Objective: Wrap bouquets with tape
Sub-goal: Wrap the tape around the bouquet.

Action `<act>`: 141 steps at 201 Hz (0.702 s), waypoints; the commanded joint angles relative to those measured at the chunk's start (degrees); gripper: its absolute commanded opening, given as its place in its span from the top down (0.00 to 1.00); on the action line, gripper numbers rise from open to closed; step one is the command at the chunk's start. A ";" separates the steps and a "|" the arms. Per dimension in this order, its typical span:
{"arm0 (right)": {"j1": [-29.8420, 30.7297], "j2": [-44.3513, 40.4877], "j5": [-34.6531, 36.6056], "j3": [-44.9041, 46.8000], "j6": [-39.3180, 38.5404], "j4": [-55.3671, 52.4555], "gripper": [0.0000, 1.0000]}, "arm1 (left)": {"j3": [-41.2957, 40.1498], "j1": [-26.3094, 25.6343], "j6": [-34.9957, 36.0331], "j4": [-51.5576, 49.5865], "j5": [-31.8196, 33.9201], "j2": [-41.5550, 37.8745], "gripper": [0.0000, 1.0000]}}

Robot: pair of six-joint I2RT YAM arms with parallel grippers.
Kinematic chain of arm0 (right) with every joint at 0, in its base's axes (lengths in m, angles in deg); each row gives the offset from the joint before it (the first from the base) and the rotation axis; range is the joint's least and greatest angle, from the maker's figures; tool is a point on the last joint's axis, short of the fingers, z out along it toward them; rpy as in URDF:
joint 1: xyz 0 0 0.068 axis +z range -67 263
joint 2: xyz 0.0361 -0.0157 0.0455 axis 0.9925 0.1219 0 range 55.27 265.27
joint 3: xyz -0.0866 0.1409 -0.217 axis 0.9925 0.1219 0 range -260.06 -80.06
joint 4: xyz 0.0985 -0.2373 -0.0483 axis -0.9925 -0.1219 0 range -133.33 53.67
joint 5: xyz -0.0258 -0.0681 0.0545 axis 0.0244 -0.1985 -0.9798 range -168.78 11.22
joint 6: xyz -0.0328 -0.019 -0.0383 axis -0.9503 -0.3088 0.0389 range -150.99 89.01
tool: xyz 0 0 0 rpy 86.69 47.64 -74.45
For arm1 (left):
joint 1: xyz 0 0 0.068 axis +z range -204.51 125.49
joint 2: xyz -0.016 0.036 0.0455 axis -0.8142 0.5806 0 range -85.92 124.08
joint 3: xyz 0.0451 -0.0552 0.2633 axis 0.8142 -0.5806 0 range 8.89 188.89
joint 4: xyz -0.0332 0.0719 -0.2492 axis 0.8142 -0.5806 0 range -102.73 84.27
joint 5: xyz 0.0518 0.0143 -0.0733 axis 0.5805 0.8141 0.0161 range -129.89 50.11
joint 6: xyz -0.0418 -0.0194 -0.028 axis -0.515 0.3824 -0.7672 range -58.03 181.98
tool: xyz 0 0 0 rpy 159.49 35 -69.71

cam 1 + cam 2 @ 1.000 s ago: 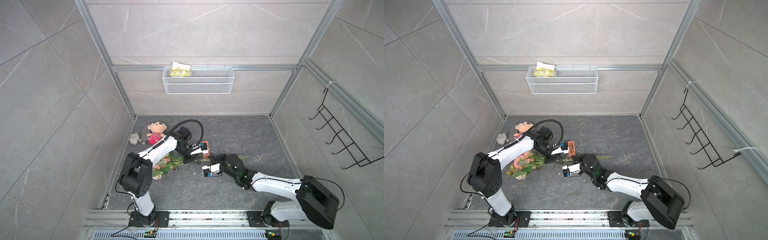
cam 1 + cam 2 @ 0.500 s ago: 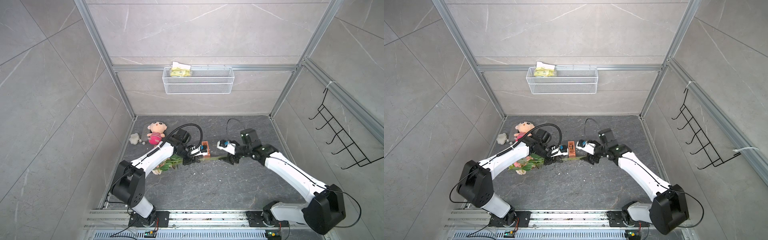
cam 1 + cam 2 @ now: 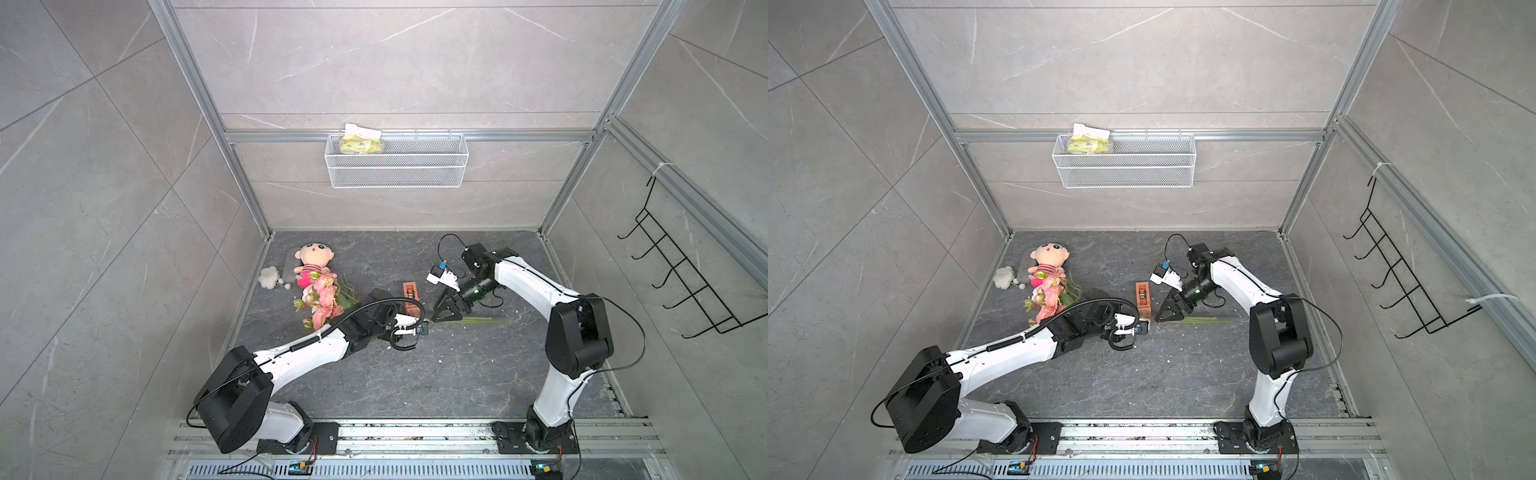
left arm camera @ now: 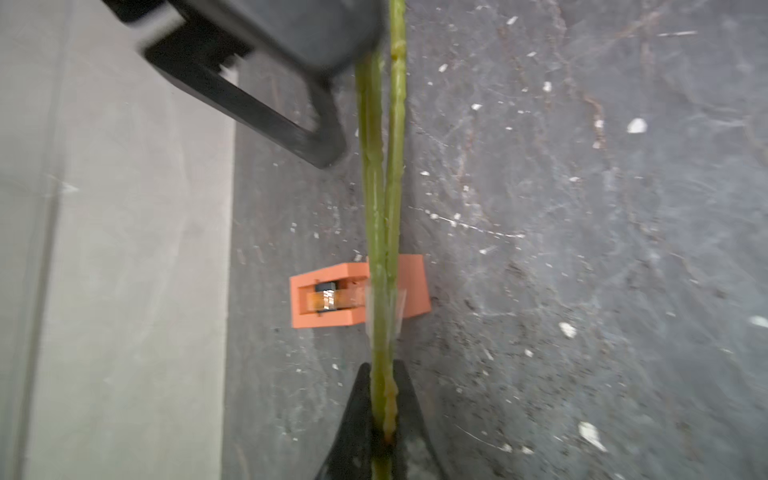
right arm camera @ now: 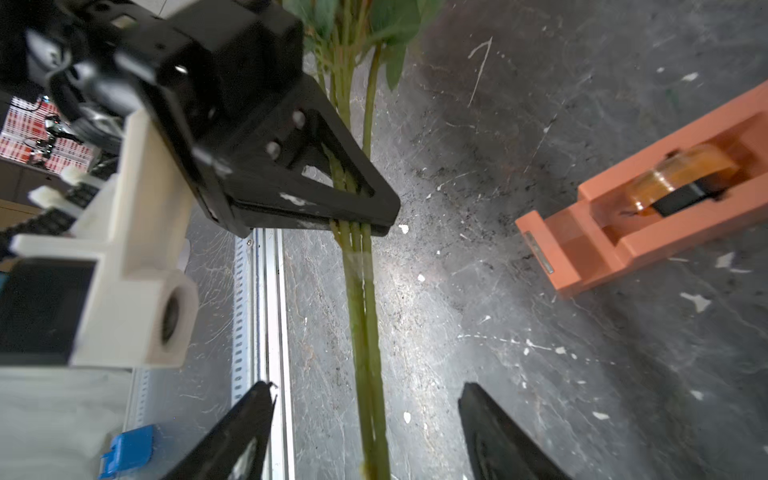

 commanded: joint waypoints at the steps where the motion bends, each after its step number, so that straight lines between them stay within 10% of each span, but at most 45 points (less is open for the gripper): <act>1: 0.84 3.73 -0.08 -3.73 -1.71 -7.12 0.25 | -0.34 -1.23 5.12 12.07 9.78 1.05 1.00; 22: 2.19 6.67 0.70 -6.26 -2.07 -7.99 0.32 | -0.40 -2.16 6.73 14.29 11.71 2.50 1.00; 45: 2.15 10.90 1.33 -10.18 -2.46 -10.36 0.67 | -0.78 -2.31 6.52 15.03 10.23 2.10 1.00; 86: 2.31 8.91 4.61 -8.13 0.85 -1.06 1.00 | -1.72 -2.34 3.67 15.14 10.06 -0.18 0.93; 109: 3.31 5.20 7.80 -5.21 3.33 5.97 1.00 | -5.50 -1.51 0.73 18.42 4.66 -4.37 0.64; 141: 5.23 -0.81 10.43 -0.17 2.58 14.41 1.00 | -6.88 -0.72 -3.28 13.43 0.73 -9.61 0.60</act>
